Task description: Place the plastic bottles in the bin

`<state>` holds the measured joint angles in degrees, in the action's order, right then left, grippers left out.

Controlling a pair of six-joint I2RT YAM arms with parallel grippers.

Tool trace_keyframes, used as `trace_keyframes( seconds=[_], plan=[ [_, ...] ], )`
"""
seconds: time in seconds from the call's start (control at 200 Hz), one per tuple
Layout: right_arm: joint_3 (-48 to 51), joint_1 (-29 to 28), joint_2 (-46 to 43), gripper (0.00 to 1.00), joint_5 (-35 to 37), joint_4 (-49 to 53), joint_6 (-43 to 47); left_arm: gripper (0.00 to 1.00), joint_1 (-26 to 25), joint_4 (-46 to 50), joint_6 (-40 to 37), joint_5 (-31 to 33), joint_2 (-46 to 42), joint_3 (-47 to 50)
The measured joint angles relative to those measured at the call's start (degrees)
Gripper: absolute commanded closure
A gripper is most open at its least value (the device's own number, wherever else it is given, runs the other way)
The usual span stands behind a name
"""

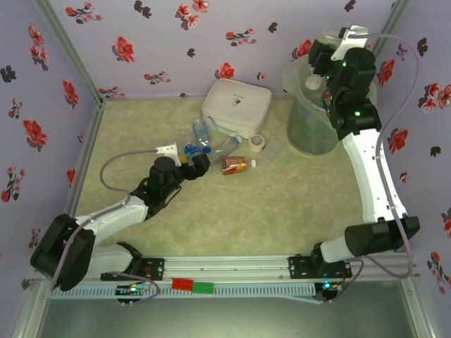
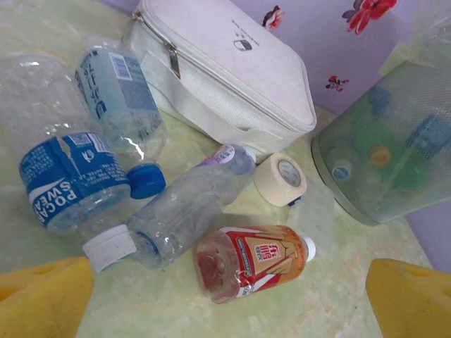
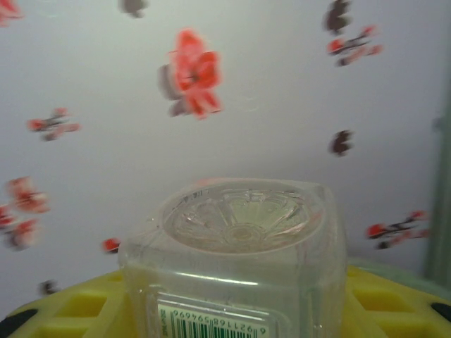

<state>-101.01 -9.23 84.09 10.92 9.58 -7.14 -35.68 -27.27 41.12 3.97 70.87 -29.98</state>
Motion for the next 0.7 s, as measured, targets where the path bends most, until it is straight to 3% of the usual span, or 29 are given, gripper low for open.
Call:
trace_keyframes(
  seconds=[0.235, 0.515, 0.62, 0.7],
  plan=[
    [-5.03, 4.72, 10.27, 0.54, 3.91, 5.64, 1.14, 0.00, 0.02, 0.37, 0.15, -4.26, 2.45, -2.25],
    [-6.91, 6.78, 16.44, 0.52, -0.94, 12.66, -6.14, 0.00, 0.09, 1.73, 0.17, -5.64, 2.45, -2.78],
    [-7.56, 7.61, 17.62, 0.44, -3.10, 13.62, -9.64, 0.00, 0.11, 2.47, 0.17, -5.73, 2.34, -2.78],
    [-8.07, 8.90, 18.18, 0.29, -4.31, 14.75, -11.98, 0.00, 0.31, 2.69, 0.17, -5.73, 2.10, -2.75]
  ],
)
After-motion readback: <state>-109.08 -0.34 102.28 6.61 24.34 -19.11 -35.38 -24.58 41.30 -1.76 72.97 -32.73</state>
